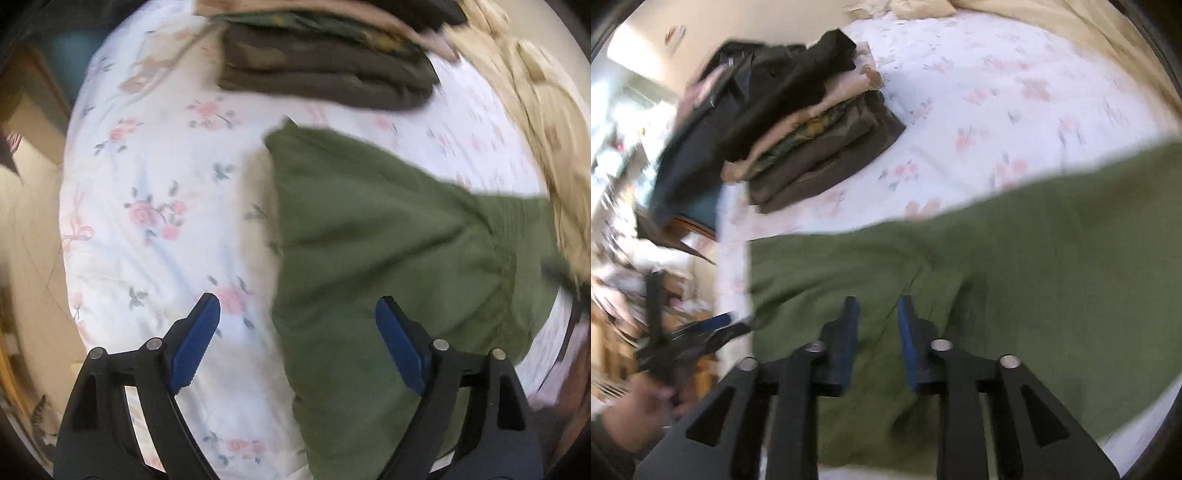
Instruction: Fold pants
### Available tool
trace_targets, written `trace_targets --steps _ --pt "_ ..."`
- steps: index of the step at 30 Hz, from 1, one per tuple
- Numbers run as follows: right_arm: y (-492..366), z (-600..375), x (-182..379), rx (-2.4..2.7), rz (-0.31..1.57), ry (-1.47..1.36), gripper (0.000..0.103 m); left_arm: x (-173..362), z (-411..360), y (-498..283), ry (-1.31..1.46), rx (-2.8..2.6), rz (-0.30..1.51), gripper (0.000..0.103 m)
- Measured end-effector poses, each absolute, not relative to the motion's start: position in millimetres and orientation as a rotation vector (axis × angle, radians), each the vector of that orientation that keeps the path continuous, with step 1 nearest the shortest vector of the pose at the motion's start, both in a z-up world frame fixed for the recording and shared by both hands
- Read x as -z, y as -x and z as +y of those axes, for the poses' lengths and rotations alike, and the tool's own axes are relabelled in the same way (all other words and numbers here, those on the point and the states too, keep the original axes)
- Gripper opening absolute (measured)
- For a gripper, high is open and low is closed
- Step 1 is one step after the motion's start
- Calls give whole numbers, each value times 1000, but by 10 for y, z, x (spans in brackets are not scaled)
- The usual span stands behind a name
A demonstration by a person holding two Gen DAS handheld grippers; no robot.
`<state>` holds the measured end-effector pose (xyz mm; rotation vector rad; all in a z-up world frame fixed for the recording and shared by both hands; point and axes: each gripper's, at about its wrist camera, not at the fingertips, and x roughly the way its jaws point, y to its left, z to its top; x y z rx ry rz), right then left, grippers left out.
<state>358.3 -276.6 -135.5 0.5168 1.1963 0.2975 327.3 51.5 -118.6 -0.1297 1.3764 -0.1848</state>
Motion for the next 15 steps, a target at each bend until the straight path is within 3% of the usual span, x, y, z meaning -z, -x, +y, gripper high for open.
trace_targets --steps 1,2,6,8,10,15 --pt "-3376 -2736 1363 -310 1204 -593 64 1173 545 -3313 144 175 1365 84" --pt "-3150 -2701 1394 -323 1213 -669 69 1169 576 -3354 157 162 1357 84" --pt "-2331 -2411 1686 -358 1293 -920 72 1196 654 -3478 184 142 1331 84" --pt "-2025 -2250 1907 -334 1316 -1063 86 1227 736 -3578 213 152 1330 84" --pt "-1728 -2046 2133 -317 1326 -1162 88 1302 787 -3610 222 168 1334 84" --pt "-1626 -1578 2350 -350 1245 -1219 97 1474 717 -3672 315 192 1376 84"
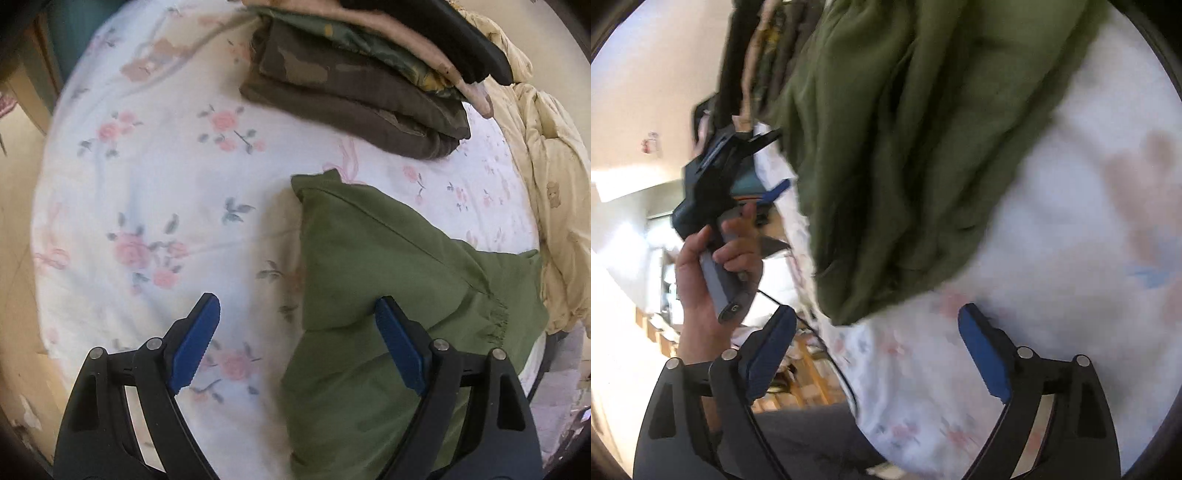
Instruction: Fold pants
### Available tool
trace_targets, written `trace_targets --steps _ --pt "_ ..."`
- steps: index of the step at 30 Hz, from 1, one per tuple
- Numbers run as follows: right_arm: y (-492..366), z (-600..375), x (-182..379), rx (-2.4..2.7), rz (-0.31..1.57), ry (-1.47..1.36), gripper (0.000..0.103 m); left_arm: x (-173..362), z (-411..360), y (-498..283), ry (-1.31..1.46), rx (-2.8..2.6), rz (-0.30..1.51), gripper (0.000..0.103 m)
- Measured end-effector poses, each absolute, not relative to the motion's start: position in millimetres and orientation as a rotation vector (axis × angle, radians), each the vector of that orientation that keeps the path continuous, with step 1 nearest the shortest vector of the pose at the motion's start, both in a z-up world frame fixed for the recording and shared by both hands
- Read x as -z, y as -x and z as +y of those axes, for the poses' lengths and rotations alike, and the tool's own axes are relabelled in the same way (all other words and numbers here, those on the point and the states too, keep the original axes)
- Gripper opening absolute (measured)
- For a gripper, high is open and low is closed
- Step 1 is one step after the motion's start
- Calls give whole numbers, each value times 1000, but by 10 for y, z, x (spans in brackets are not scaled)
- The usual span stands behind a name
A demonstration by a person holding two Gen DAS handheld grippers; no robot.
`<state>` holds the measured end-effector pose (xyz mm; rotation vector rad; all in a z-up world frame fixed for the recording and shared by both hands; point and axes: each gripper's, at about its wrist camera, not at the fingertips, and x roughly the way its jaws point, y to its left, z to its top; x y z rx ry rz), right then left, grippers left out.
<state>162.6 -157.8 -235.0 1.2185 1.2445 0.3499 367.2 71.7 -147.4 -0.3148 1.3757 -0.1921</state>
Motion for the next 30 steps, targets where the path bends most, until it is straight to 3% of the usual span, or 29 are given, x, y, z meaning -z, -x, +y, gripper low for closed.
trace_targets --steps 6,10,11,12,13,14,15,16,18,20,22,30 --pt "-1715 -1470 2402 -252 1114 -1250 101 1530 551 -3751 283 257 1377 84" --pt "-1689 -1724 2397 -147 1053 -1256 83 1630 546 -3831 278 260 1380 75" --pt "-1702 -1748 2419 -135 1057 -1263 82 1647 554 -3849 279 258 1372 75" --pt "-1713 -1745 2429 -141 1069 -1262 82 1651 573 -3856 285 260 1360 70" --pt "-1714 -1724 2407 -144 1070 -1247 77 1648 581 -3868 287 262 1344 58" --pt "-1706 -1703 2399 -137 1078 -1243 65 1645 576 -3883 286 271 1334 51" --pt "-1702 -1687 2409 -139 1087 -1249 62 1649 554 -3901 289 294 1336 34" --pt "-1707 -1690 2425 -139 1096 -1271 61 1653 519 -3913 293 313 1342 29" --pt "-1739 -1680 2441 -150 1098 -1288 56 1652 493 -3908 297 292 1330 29" --pt "-1754 -1678 2451 -155 1118 -1258 22 1661 476 -3926 308 290 1321 19" --pt "-1752 -1710 2495 -175 1107 -1265 17 1622 460 -3923 270 287 1312 10" --pt "-1605 -1699 2114 -249 1038 -1247 13 1239 546 -3816 203 267 1267 6"
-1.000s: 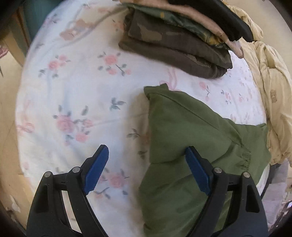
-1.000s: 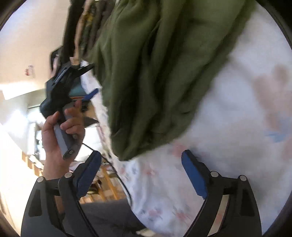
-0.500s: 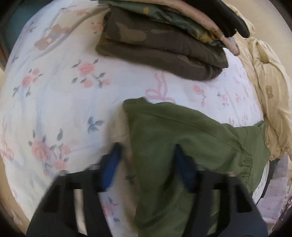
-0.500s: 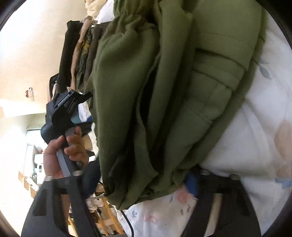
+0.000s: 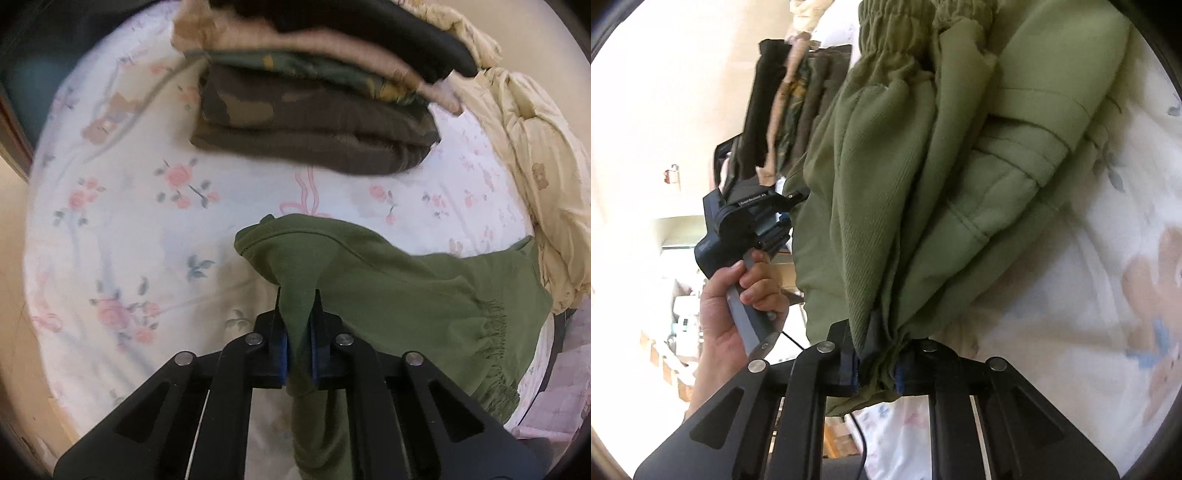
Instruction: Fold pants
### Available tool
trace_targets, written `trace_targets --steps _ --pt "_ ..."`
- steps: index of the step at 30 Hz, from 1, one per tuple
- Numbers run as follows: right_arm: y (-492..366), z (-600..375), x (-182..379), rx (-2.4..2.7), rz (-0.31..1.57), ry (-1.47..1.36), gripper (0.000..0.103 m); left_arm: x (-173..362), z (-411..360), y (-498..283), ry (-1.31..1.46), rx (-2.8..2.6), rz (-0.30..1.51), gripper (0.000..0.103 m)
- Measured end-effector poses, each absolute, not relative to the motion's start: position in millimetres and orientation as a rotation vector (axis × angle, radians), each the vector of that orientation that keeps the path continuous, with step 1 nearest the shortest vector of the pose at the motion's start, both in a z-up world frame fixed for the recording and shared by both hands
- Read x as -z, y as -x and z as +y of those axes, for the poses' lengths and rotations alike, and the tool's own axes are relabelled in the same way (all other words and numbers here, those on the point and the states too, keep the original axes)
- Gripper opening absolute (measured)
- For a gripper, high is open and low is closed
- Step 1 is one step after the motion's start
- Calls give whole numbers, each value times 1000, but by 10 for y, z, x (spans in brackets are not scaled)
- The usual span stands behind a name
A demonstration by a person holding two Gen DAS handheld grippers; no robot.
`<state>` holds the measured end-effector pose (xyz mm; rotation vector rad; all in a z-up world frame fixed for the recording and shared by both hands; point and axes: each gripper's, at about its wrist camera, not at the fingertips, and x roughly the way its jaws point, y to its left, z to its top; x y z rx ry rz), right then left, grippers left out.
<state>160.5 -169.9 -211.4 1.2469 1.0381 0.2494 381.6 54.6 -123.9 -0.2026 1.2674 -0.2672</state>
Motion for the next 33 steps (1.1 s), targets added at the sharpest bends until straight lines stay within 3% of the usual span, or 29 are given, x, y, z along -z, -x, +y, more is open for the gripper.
trace_targets --steps 9,16,20,23,25,26,27,29,33 --pt "-1408 -1281 1857 -385 1117 -1221 12 902 1143 -3294 103 164 1284 6" --pt "-1289 -593 2076 -454 1266 -1167 13 1087 1759 -2937 83 24 1302 6" --pt "-1261 -540 2478 -410 1332 -1196 32 1284 1670 -2935 -31 -9 1342 11" --pt "-1220 -520 2499 -453 1319 -1132 37 1260 1678 -2993 -41 -59 1368 25" --pt "-1294 -521 2414 -440 1349 -1131 45 1187 1692 -3014 -43 -104 1361 62" --pt "-1318 -551 2363 -429 1377 -1157 57 1144 1689 -3007 -40 -111 1358 71" --pt "-1340 -575 2297 -424 1398 -1156 61 1102 1675 -2995 -36 -111 1356 77" --pt "-1331 -676 2136 -429 1402 -1126 77 991 1612 -2953 -34 -107 1351 77" --pt "-1192 -1030 1841 -428 1361 -1076 81 755 1417 -2864 -18 -76 1306 77"
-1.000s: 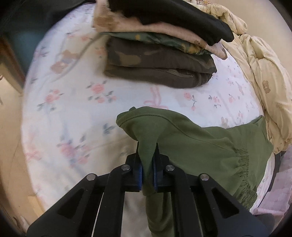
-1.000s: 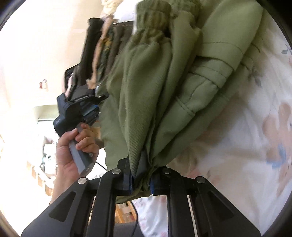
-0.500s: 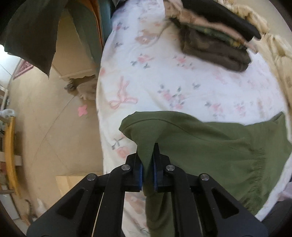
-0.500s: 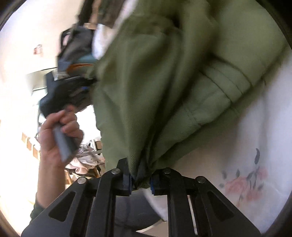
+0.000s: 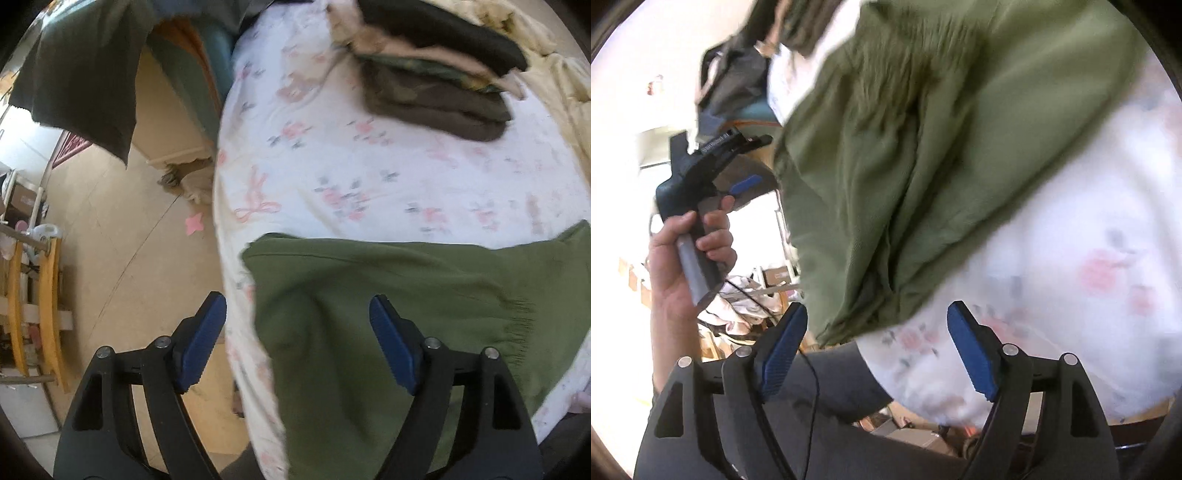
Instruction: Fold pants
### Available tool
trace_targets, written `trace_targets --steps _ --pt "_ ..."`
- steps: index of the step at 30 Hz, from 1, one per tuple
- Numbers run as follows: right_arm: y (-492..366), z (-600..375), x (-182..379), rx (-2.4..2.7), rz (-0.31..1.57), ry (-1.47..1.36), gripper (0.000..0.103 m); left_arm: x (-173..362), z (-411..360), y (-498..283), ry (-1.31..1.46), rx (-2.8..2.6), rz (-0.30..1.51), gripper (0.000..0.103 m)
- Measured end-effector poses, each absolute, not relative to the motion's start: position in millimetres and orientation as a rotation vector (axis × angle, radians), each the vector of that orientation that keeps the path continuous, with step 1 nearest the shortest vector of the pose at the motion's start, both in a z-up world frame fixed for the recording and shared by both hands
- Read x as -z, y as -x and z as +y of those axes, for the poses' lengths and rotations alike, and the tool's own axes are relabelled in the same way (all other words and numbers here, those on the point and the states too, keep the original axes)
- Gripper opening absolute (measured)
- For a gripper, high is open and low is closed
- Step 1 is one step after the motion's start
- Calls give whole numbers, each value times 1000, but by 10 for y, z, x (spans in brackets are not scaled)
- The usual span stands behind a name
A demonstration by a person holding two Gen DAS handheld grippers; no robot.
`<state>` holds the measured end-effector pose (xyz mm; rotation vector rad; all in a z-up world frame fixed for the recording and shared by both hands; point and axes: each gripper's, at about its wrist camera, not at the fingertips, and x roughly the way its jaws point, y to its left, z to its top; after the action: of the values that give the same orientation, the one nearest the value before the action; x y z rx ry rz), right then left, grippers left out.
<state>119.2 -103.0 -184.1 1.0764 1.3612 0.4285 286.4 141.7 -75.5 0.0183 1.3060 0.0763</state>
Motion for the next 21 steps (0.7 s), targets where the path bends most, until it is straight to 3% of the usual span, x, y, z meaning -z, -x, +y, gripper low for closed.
trace_targets --steps 10,21 --pt "-972 -2414 1252 -284 1081 -1055 81 296 494 -2748 -64 36 1225 77" --pt "-1375 -4376 750 19 821 -1035 81 340 -494 -2757 -89 107 1225 77"
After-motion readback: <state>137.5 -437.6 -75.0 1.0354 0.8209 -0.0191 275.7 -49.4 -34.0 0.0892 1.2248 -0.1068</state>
